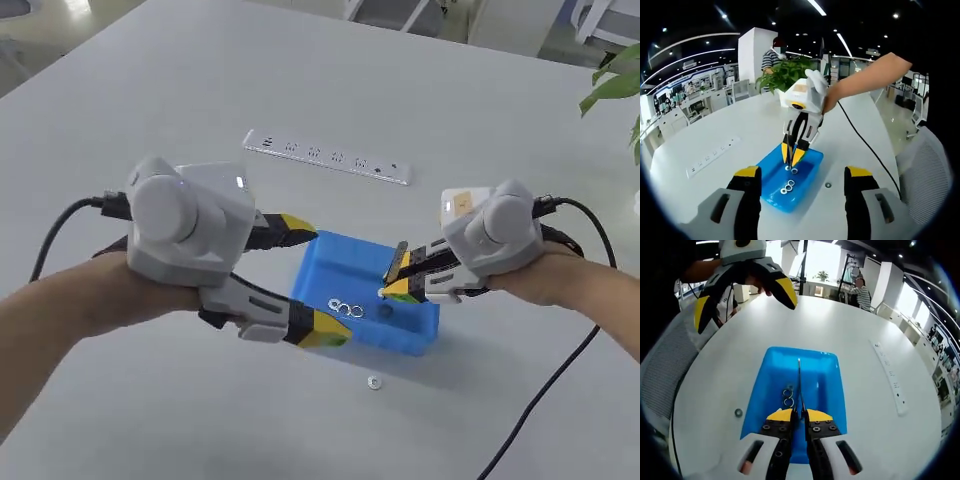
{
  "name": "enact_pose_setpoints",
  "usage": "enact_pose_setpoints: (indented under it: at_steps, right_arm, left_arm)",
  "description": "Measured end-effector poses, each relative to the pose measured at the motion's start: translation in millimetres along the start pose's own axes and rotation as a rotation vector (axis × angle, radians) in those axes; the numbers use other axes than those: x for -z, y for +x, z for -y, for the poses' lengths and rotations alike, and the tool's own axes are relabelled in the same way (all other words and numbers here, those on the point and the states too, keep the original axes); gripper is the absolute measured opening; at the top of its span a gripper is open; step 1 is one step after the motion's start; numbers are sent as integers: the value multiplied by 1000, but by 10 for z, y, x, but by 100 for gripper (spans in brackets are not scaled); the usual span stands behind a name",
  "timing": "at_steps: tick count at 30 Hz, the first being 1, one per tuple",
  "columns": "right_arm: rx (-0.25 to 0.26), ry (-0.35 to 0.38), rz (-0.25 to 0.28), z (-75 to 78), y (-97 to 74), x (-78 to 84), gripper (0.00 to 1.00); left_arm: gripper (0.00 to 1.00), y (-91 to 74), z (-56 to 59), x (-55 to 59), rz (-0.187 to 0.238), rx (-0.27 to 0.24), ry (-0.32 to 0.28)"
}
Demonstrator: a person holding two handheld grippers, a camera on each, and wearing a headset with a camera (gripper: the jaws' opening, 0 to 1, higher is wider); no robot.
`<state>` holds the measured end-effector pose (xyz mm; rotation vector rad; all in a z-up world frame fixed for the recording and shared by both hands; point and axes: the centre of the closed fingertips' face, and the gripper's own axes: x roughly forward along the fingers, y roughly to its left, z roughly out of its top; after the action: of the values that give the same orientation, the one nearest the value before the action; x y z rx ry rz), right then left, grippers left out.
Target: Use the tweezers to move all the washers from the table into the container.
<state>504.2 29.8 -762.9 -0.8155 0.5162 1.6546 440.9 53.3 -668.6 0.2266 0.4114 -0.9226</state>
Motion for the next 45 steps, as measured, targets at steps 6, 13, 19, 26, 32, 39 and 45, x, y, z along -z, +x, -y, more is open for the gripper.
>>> enact_pose_setpoints:
  at_steps: [6, 13, 19, 26, 32, 39, 45]
  right_arm:
    - [-3, 3, 1, -22, 15, 18, 9]
    - [-13, 6, -6, -63, 52, 58, 9]
    - [-20, -3, -7, -89, 66, 75, 9]
    - [-27, -23, -10, -100, 63, 86, 9]
    - [-31, -42, -16, -117, 63, 90, 10]
    - [-34, -53, -26, -136, 71, 112, 10]
    - [-25, -49, -21, -131, 58, 98, 12]
  left_arm:
    - [57, 162, -75, -77, 5, 9, 20]
    - [32, 401, -192, -126, -1, 15, 40]
    - [25, 578, -206, -111, -27, 41, 48]
    - [18, 712, -142, -103, -41, 85, 83]
    - [13, 762, -111, -109, -50, 96, 97]
    - [6, 775, -100, -62, -74, 99, 106]
    - [6, 775, -81, -70, -79, 100, 109]
